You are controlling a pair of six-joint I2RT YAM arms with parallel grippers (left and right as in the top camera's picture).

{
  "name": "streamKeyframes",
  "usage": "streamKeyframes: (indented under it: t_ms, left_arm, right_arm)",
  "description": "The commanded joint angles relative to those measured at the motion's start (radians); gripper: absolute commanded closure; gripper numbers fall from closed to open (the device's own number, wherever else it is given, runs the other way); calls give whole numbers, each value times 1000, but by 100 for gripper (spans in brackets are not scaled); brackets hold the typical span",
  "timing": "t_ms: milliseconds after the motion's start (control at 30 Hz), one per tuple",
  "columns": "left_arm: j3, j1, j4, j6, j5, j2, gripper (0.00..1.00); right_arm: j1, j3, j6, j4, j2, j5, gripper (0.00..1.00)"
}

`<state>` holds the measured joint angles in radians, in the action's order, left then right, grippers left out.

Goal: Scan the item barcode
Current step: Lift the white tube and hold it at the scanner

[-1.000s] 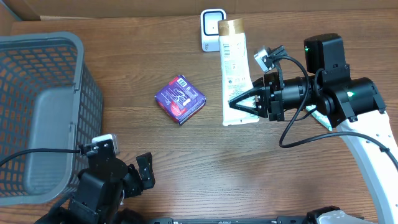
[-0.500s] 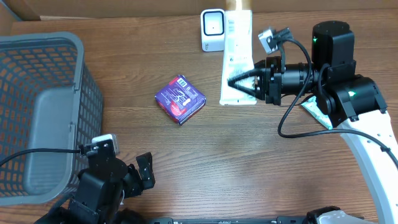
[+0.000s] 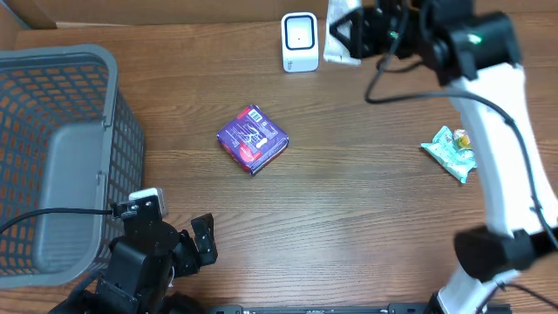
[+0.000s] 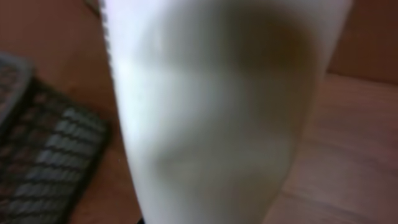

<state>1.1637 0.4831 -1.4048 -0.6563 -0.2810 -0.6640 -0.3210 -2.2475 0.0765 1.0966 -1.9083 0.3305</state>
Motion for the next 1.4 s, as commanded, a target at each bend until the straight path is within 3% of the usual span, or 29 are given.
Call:
streamKeyframes:
  t_ms: [0,133,333,500,600,833,967,1367]
  left_arm:
    - [-3,3,3,-18,-6,-1,0]
    - [-3,3,3,-18,-7,-1,0]
    - [-3,3,3,-18,-6,-1,0]
    - [-3,3,3,-18,-7,-1,0]
    - [-3,3,3,-18,-7,-1,0]
    - [-3,3,3,-18,-7,-1,0]
    - [-3,3,3,-18,-7,-1,0]
    - [-3,3,3,-18,-7,-1,0]
  right_arm:
    - [-90,-53,-66,-29,-85,-450,97]
    - [-192,-51,-179,-134,-217,-922,97]
    - [-218,-50,-372,-385,-378,-1218,96]
    - [-206,-49,-658,-438,-481,-1257,96]
    - [-198,-49,-743,-443,-526,-1257,96]
    - [-187,-49,-766,-522,-586,-1242,96]
    - [-183,-49,-860,-564,-622,-1244,96]
    - [-182,26,-831,-520,-632,-1314,96]
